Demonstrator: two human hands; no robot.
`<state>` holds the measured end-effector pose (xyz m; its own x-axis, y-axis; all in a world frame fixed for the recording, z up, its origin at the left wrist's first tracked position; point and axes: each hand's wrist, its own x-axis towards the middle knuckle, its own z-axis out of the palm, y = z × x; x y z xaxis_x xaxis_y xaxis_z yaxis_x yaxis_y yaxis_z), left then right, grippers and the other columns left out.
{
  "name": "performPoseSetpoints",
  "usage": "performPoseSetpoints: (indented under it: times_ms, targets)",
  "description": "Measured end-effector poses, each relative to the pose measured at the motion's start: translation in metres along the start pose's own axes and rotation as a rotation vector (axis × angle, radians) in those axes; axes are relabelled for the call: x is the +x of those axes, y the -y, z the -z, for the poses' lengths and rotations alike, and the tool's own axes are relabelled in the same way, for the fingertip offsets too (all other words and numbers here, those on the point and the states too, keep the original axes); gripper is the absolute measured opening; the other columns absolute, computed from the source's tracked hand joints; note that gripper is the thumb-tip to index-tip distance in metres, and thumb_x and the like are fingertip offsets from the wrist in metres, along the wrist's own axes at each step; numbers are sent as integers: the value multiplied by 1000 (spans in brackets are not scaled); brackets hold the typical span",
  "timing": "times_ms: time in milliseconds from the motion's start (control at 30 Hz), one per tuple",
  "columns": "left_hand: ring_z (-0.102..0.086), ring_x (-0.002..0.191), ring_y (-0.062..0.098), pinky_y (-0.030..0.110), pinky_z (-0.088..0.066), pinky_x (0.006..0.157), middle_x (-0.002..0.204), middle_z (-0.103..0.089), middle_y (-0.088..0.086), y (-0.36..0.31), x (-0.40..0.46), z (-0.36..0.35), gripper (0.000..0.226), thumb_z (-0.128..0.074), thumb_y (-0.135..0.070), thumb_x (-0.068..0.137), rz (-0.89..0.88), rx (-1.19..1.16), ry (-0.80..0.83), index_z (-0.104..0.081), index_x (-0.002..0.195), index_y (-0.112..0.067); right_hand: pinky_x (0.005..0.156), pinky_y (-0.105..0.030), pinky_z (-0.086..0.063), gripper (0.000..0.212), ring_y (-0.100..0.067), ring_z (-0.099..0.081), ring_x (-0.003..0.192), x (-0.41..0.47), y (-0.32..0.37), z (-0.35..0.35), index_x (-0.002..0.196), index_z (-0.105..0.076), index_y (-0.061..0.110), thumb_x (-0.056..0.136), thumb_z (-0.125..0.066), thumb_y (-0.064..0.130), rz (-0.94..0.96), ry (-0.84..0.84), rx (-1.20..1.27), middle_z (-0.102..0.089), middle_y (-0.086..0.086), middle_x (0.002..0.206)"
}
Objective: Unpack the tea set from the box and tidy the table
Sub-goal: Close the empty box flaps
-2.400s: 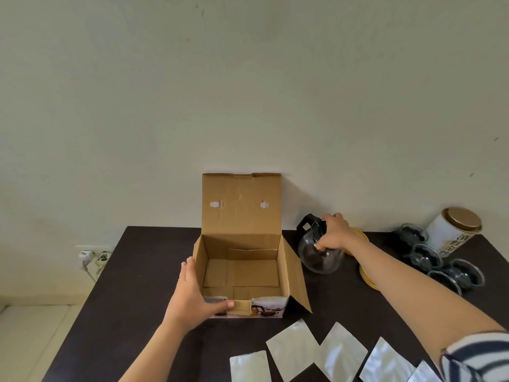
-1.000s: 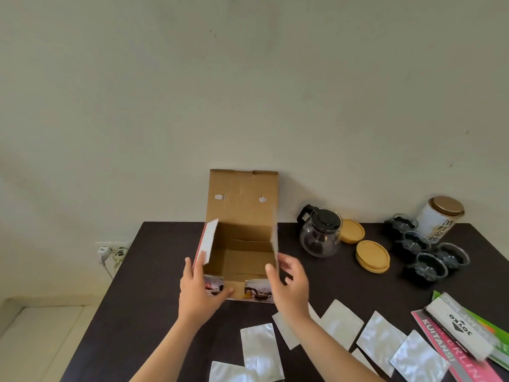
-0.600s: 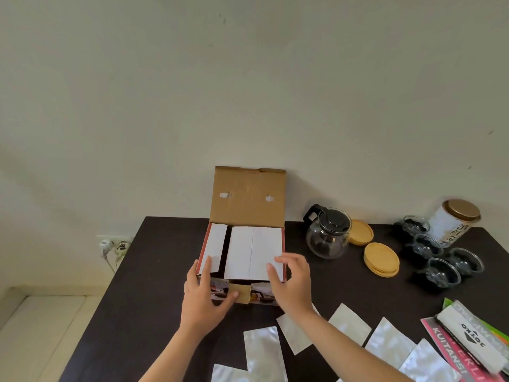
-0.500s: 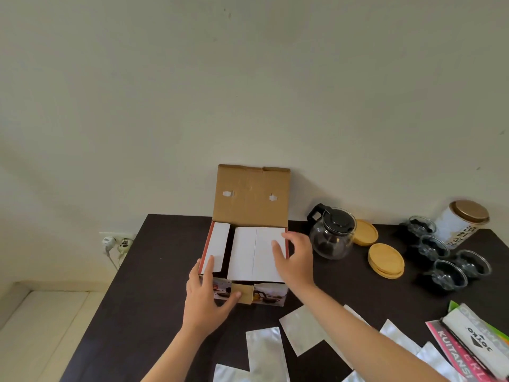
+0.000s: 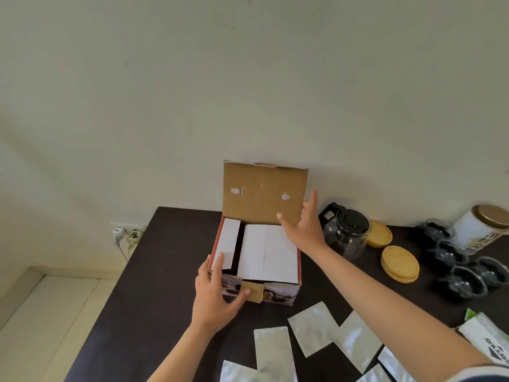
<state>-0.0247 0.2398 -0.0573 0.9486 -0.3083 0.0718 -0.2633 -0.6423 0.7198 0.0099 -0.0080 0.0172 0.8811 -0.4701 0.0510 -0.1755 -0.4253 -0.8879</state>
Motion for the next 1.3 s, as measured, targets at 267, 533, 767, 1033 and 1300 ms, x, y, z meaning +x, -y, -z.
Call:
performPoseSetpoints:
  times_ms: [267,533,767,1033,1300]
  targets:
    - [-29,133,18,37,-43,100,148,-21,-4,-2,-1,7,101,-74,-61,65,-25,-27,4,-19,146,-36,112,-55,-29,100,-12,-31,138,-71,-29,13,147,5,46,76,-63,58,326,52,-130,-25,25,144]
    - [-43,130,10,37,-44,104,142,-40,-11,-2,5,20,120,-76,-65,58,138,-234,94,-4,148,-31,103,-43,-46,88,-18,-20,142,-105,-64,10,146,-9,42,75,-47,76,326,209,-351,0,8,156]
    - [-48,127,20,36,-46,98,141,-47,0,-10,9,39,75,-56,-34,90,180,-251,105,-12,150,-25,108,-49,-40,71,-20,-11,146,-108,-67,6,142,-2,55,81,-27,82,324,246,-430,8,12,158]
    - [-51,124,21,34,-47,95,135,-53,1,-10,11,44,63,-51,-32,94,160,-229,89,-22,149,-25,110,-55,-34,74,-29,-6,147,-112,-64,1,145,-15,49,79,-14,84,263,231,-489,7,6,160]
    - [-51,124,22,36,-47,96,136,-53,2,-10,12,42,61,-52,-28,94,180,-250,60,-24,148,-24,118,-53,-12,80,-23,-1,148,-118,-58,-4,147,-20,41,80,-12,83,249,188,-505,7,4,160]
